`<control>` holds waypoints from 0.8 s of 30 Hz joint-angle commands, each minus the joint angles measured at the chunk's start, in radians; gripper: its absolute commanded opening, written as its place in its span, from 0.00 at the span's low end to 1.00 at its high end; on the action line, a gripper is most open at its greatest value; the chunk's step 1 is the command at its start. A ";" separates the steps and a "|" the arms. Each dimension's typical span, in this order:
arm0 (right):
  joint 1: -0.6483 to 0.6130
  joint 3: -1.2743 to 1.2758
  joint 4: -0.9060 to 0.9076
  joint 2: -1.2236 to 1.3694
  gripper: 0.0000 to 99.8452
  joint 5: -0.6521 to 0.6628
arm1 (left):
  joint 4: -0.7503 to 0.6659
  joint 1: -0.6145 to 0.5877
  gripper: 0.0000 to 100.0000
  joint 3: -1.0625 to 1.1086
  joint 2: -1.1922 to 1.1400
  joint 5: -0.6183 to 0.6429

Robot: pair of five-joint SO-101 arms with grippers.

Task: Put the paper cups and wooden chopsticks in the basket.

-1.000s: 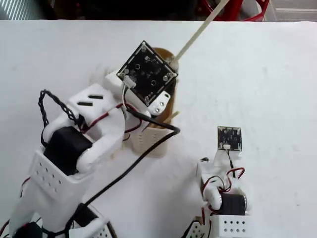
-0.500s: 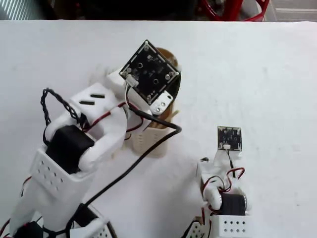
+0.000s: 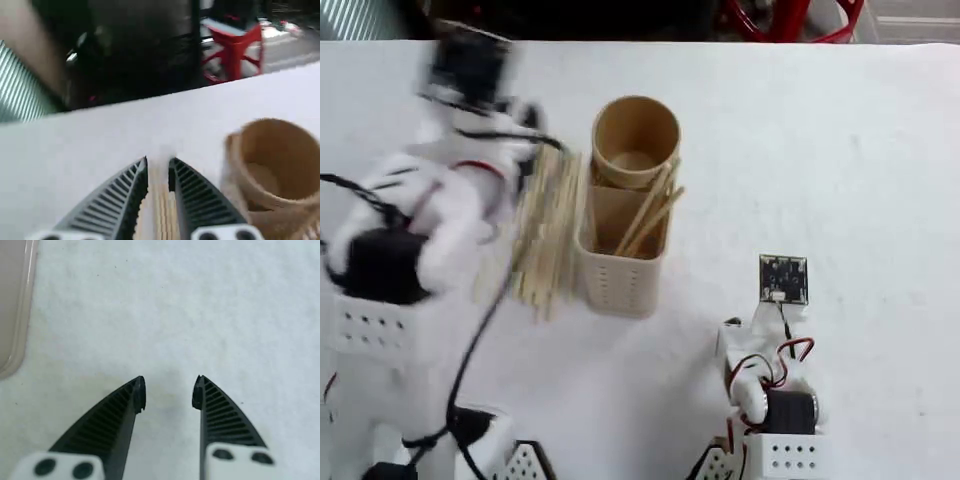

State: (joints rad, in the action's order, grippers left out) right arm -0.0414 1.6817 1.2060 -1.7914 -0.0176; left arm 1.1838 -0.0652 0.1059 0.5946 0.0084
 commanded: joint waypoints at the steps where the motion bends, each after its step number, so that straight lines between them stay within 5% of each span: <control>1: -0.004 0.009 0.007 -0.007 0.16 0.008 | -0.126 -0.231 0.10 0.238 -0.005 0.158; 7: -0.004 0.009 0.007 -0.007 0.16 0.008 | -0.674 -0.170 0.10 0.789 -0.005 0.028; 9: -0.004 0.009 0.007 -0.007 0.16 0.008 | -0.756 -0.128 0.10 0.865 -0.005 -0.025; 16: -0.005 0.009 0.007 -0.007 0.16 0.008 | -0.713 -0.113 0.10 0.850 -0.081 -0.098; 24: -0.004 0.009 0.007 -0.007 0.16 0.008 | -0.460 -0.117 0.10 0.477 -0.559 -0.172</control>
State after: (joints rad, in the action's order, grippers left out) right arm -0.0414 1.6817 1.2060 -1.7914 -0.0176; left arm 0.6483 -0.1864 0.7564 0.1788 -0.1557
